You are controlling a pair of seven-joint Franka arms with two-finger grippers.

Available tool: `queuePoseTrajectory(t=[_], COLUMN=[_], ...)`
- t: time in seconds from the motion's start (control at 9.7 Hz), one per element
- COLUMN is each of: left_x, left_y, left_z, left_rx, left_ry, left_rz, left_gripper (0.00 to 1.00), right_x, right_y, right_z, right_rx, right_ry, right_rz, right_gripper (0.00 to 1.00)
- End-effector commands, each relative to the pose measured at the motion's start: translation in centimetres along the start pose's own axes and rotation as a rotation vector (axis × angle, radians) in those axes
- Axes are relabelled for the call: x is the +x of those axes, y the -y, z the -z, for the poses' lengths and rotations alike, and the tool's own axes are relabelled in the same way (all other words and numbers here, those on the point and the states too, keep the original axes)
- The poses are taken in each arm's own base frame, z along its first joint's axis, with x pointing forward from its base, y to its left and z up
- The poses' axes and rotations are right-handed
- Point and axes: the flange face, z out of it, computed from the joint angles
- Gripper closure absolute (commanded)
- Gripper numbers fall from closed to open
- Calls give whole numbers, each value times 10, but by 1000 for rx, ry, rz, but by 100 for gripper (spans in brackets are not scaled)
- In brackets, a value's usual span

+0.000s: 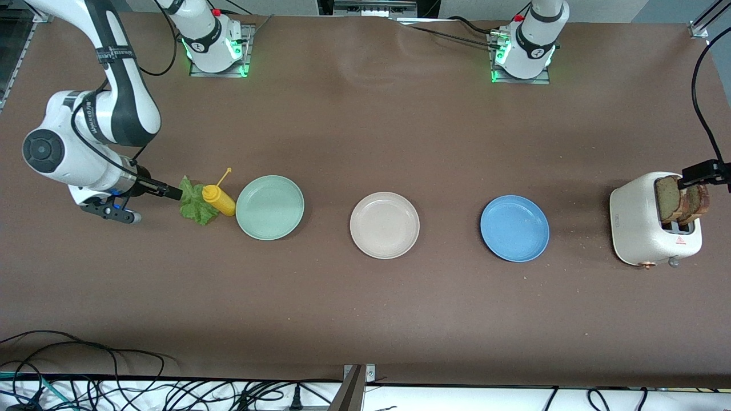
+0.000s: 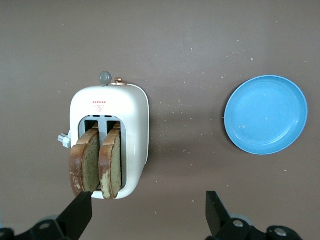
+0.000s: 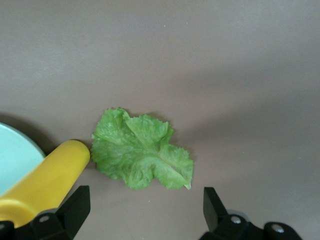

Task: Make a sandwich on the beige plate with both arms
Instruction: 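Grasp the lettuce with the right gripper while the left gripper reaches the toaster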

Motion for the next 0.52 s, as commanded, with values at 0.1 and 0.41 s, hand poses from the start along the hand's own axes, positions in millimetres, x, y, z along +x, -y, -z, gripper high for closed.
queuePoseTrajectory(t=[0.1,0.41], left_x=[-2,-10], left_y=[17,37], left_z=[-40,-75], left_rx=[27,28], left_ry=[-28,-39], left_rz=[-37,-27], left_gripper=[0,0], right_x=[8,12], right_y=[4,7], right_z=[-47,-81], right_rx=[12,12], right_ry=[-24,-3], right_rz=[-93,-255], right_gripper=[0,0])
